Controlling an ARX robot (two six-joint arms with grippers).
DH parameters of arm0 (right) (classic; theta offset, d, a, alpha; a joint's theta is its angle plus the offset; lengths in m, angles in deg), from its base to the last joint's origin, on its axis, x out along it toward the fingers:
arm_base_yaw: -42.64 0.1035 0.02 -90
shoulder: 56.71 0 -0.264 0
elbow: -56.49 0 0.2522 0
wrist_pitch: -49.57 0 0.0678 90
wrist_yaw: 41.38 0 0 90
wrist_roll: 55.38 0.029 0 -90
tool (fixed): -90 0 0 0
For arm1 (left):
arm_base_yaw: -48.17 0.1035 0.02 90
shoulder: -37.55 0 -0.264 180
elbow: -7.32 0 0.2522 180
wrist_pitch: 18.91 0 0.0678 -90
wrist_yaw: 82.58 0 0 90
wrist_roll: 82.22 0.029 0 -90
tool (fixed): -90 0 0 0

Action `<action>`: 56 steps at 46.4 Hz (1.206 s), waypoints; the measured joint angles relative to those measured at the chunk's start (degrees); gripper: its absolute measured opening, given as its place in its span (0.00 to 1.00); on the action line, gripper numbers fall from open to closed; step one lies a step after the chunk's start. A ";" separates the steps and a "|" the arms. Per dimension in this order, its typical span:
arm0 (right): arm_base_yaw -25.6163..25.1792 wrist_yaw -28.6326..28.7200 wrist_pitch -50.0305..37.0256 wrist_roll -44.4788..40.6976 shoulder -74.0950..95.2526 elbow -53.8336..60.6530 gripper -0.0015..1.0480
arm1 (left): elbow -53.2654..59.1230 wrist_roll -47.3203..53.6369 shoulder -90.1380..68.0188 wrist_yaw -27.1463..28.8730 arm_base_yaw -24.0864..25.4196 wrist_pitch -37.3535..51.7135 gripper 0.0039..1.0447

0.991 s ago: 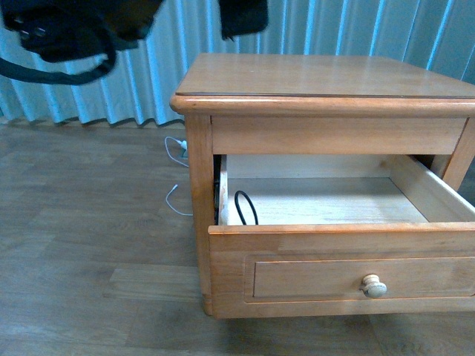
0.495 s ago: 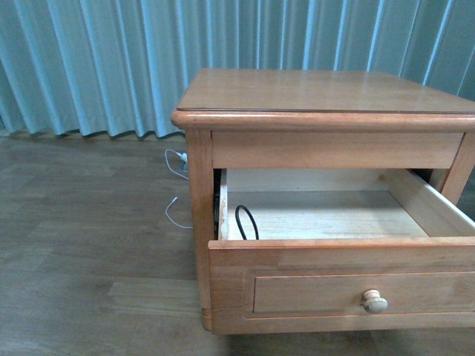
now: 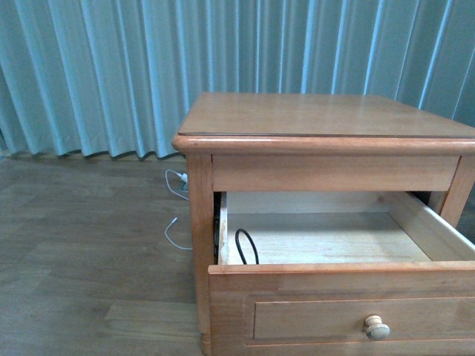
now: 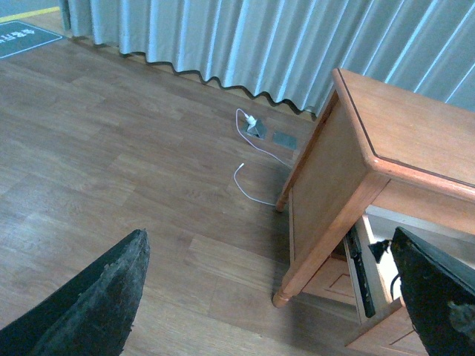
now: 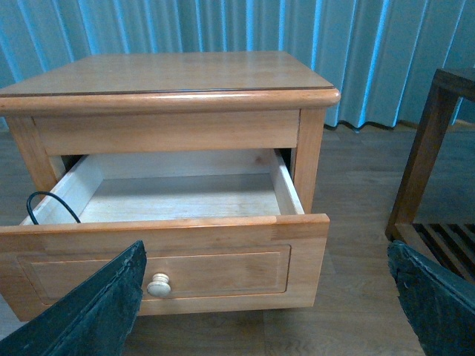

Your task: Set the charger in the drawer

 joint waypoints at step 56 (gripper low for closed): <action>0.00 -0.02 0.00 0.00 0.00 0.00 0.92 | 25.79 14.23 16.39 -9.05 0.39 15.65 0.04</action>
